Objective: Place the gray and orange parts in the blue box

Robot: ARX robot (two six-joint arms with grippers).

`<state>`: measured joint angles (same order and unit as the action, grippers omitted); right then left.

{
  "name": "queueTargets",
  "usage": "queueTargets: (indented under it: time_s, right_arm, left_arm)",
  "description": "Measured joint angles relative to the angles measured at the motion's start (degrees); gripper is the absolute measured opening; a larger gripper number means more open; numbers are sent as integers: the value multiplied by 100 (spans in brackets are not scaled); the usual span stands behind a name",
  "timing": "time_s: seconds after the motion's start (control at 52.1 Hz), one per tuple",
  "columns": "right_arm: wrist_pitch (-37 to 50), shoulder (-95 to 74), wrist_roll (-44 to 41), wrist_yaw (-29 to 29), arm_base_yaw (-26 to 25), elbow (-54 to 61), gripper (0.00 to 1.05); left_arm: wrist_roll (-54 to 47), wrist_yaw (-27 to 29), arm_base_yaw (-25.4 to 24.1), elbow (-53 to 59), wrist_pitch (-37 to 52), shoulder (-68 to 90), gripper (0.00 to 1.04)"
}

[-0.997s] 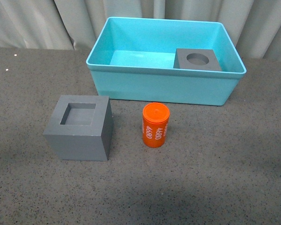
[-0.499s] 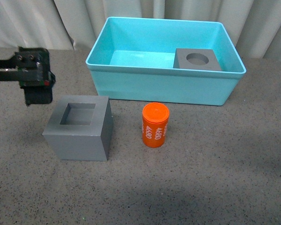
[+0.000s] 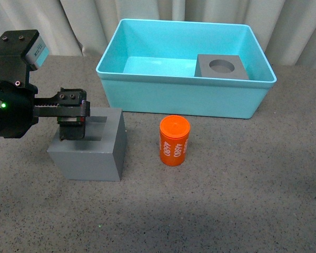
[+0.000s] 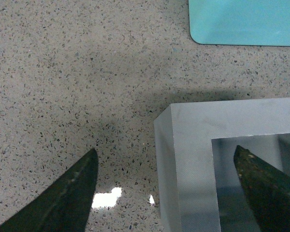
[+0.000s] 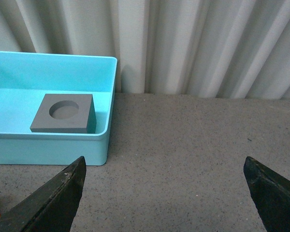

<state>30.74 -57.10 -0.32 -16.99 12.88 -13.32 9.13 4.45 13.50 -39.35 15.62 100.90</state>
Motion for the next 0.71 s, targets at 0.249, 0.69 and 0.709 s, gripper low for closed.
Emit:
queueTargets:
  time_s: [0.249,0.69,0.709]
  right_arm:
    - [0,0,0,2,0,0,95]
    - [0,0,0,0,0,0,95]
    - [0,0,0,2,0,0,95]
  left_arm:
    - [44,-155,4,-107,-354,42,41]
    - [140,-122,101,-131,-520,-273,17]
    - [149,-120,107,-129,-520,-321,17]
